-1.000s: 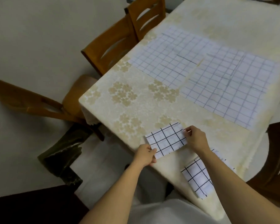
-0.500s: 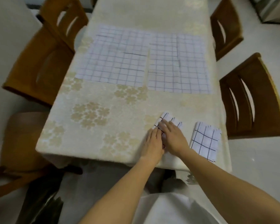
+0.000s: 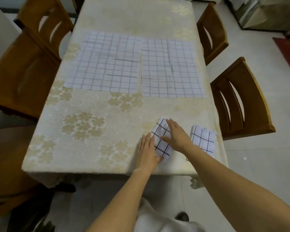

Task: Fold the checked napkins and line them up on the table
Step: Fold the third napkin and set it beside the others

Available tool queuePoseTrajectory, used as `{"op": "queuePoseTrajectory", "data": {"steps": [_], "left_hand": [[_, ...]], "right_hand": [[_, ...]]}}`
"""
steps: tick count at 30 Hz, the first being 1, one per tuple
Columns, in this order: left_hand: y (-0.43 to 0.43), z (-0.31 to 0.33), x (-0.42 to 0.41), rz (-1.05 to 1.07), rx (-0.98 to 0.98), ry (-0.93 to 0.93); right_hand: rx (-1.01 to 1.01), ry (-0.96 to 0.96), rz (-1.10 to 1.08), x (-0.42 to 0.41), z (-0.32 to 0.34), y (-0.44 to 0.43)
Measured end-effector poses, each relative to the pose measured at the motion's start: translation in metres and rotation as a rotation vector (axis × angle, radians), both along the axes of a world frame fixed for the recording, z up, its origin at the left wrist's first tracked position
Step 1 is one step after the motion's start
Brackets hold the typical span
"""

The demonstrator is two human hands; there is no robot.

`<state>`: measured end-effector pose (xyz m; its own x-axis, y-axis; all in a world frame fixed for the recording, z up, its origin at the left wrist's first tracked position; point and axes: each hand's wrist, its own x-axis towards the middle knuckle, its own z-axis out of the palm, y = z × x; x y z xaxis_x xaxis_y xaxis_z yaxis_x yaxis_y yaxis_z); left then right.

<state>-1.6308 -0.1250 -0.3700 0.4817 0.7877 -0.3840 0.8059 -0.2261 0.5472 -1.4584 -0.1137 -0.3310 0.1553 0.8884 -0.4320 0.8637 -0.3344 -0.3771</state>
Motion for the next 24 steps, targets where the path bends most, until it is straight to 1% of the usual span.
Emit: {"op": "queuePoseTrajectory", "data": {"steps": [2, 4, 6, 9, 16, 18, 20, 22, 24], "left_hand": [[-0.003, 0.013, -0.009, 0.123, 0.056, -0.090], [-0.006, 0.033, -0.016, 0.185, 0.082, -0.161], [-0.008, 0.056, -0.012, 0.174, 0.125, -0.208], [-0.010, 0.090, 0.013, 0.133, 0.212, -0.216], [-0.053, 0.140, 0.091, 0.161, 0.289, -0.228], [-0.071, 0.148, 0.124, 0.117, 0.299, -0.197], [-0.088, 0.156, 0.168, 0.049, 0.267, -0.173], [-0.104, 0.167, 0.217, -0.004, 0.221, -0.185], [-0.121, 0.180, 0.262, -0.034, 0.219, -0.213]], "right_hand": [[0.117, 0.047, -0.019, -0.003, 0.022, -0.004], [0.182, 0.031, -0.017, 0.001, 0.042, -0.012], [0.247, -0.021, -0.048, 0.015, 0.058, -0.022], [0.343, -0.058, -0.116, 0.048, 0.079, -0.038], [0.489, -0.046, -0.170, 0.155, 0.102, -0.118], [0.520, -0.055, -0.188, 0.193, 0.107, -0.144], [0.563, -0.036, -0.200, 0.233, 0.114, -0.176], [0.586, -0.038, -0.217, 0.274, 0.123, -0.207], [0.577, -0.061, -0.239, 0.312, 0.134, -0.236]]}}
